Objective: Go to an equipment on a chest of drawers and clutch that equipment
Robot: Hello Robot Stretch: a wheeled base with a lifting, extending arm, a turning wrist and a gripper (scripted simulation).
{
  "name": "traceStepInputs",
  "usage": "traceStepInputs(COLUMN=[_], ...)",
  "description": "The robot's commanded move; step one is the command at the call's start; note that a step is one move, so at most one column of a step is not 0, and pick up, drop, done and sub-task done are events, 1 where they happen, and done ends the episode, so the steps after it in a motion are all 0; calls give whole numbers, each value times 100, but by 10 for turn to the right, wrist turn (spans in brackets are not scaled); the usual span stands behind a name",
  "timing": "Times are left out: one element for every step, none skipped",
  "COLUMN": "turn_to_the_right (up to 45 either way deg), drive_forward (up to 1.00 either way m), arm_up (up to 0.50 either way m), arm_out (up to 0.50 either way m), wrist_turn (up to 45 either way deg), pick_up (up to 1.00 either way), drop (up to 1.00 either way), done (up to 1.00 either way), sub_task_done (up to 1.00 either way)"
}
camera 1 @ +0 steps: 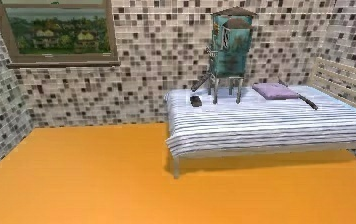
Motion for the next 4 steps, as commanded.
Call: traceStepInputs(turn_to_the_right=[450,390,0,120], drive_forward=[0,0,100,0], arm_up=[0,0,0,0], arm_out=[0,0,0,0], wrist_turn=[0,0,0,0], pick_up=[0,0,0,0], drop=[0,0,0,0], done=[0,0,0,0], sub_task_done=[0,0,0,0])
